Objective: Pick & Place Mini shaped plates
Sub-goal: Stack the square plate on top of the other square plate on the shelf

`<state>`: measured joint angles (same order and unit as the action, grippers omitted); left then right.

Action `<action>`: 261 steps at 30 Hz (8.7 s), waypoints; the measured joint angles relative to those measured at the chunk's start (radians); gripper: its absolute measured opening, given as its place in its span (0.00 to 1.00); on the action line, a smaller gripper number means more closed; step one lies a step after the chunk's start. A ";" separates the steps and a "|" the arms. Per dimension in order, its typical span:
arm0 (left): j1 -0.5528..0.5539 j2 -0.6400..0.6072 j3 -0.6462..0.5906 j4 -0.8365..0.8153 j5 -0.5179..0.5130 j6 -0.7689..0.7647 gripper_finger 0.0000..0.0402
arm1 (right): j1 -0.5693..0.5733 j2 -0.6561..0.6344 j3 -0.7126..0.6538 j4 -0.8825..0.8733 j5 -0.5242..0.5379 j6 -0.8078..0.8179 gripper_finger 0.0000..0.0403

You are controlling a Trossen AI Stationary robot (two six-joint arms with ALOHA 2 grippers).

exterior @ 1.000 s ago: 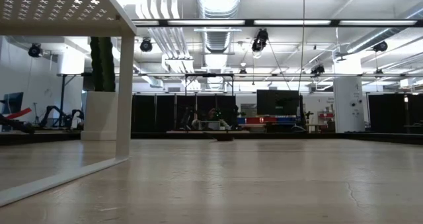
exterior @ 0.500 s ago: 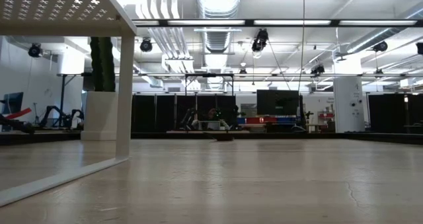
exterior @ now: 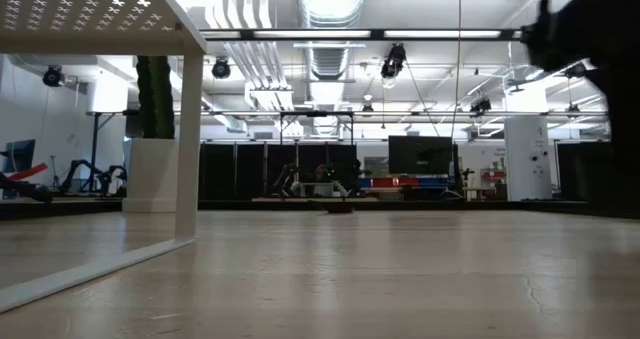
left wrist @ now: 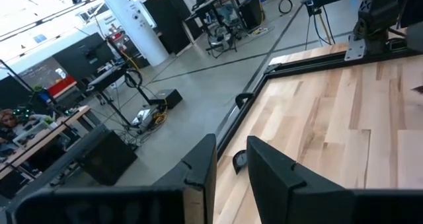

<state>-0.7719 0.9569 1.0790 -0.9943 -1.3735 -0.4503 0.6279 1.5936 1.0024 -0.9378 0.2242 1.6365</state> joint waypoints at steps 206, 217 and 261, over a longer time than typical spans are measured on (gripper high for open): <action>0.823 0.494 -0.006 0.377 1.238 0.107 0.00 | -0.390 -0.302 0.166 0.248 0.223 -1.715 0.13; 0.821 0.208 -0.006 0.161 1.246 0.207 0.00 | -0.390 -0.302 0.164 0.285 0.223 -1.697 0.13; 0.282 -0.037 -0.102 0.114 1.634 -0.400 0.00 | -0.391 -0.302 0.159 0.402 0.302 -1.635 0.13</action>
<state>-0.4903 0.9201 0.9772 -0.8808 0.2601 -0.8501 0.2371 1.2919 1.1610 -0.5354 0.5263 0.0010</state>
